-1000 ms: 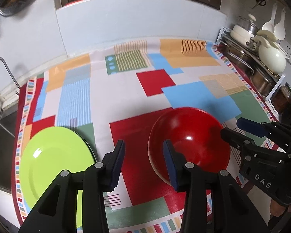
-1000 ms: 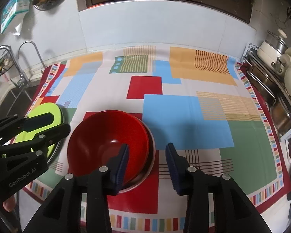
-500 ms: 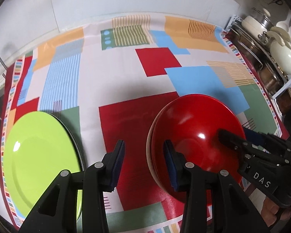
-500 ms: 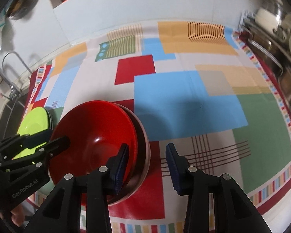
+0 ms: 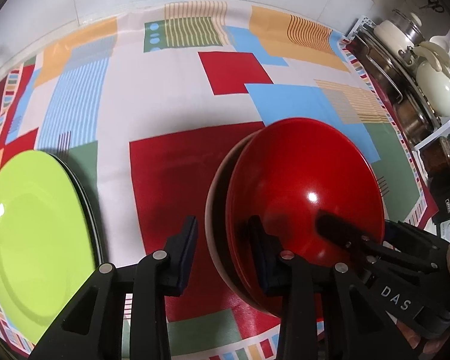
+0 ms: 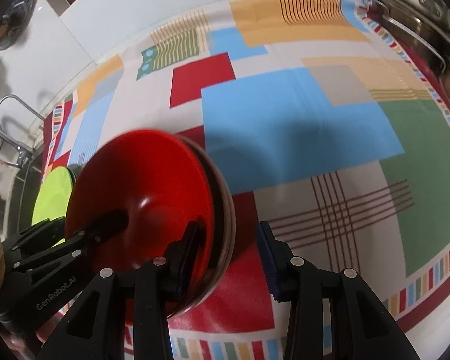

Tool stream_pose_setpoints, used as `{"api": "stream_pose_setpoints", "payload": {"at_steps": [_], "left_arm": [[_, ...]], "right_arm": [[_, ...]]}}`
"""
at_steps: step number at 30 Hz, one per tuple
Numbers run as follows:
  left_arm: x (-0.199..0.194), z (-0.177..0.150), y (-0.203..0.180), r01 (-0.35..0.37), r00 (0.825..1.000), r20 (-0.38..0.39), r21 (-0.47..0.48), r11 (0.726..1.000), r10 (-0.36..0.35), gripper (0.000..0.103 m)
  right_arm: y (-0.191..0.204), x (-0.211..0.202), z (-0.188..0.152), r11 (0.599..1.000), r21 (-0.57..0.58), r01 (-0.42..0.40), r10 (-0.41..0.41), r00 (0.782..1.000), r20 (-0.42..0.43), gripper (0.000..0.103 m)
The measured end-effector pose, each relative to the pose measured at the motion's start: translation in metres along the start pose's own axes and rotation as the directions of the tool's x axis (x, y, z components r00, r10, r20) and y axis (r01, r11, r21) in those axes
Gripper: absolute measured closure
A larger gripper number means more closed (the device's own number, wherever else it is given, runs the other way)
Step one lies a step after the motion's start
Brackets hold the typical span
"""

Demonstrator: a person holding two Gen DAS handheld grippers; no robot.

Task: Organize plates and bowls
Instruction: 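Lift the bowl stack with both grippers and carry it over the green plate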

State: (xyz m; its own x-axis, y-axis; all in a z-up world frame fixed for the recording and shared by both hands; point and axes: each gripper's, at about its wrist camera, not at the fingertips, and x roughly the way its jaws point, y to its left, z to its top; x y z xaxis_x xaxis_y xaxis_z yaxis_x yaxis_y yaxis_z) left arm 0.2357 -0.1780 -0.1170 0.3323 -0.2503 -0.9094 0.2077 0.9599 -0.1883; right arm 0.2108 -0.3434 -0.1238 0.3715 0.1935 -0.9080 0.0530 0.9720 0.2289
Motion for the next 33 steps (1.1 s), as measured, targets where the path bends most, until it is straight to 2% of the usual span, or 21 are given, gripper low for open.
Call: {"api": "stream_pose_setpoints", "payload": {"at_steps": [4,7,13,23,33], "left_arm": [[0.003,0.0,-0.002,0.022,1.0,-0.017,-0.013,1.0,-0.022,0.074],[0.004,0.001,-0.004,0.002,1.0,-0.022,-0.009,1.0,-0.002,0.074],[0.001,0.001,-0.002,-0.011,1.0,-0.024,-0.031,0.999,0.01,0.075],[-0.024,0.004,0.006,-0.032,0.999,0.021,-0.048,0.998,0.034,0.075],[-0.063,0.0,0.031,-0.052,0.994,0.096,-0.088,0.995,0.06,0.075]], "right_arm": [[0.003,0.001,-0.001,1.0,-0.007,0.003,-0.003,1.0,-0.008,0.064],[0.009,0.003,0.0,1.0,-0.011,-0.01,0.01,1.0,-0.025,0.072],[0.014,0.002,0.003,1.0,-0.005,0.028,-0.029,0.999,-0.031,0.073],[0.028,-0.009,0.009,0.999,-0.024,0.026,-0.026,1.0,-0.013,0.073],[0.063,-0.032,0.014,0.996,-0.085,0.004,0.0,0.999,0.052,0.073]]}}
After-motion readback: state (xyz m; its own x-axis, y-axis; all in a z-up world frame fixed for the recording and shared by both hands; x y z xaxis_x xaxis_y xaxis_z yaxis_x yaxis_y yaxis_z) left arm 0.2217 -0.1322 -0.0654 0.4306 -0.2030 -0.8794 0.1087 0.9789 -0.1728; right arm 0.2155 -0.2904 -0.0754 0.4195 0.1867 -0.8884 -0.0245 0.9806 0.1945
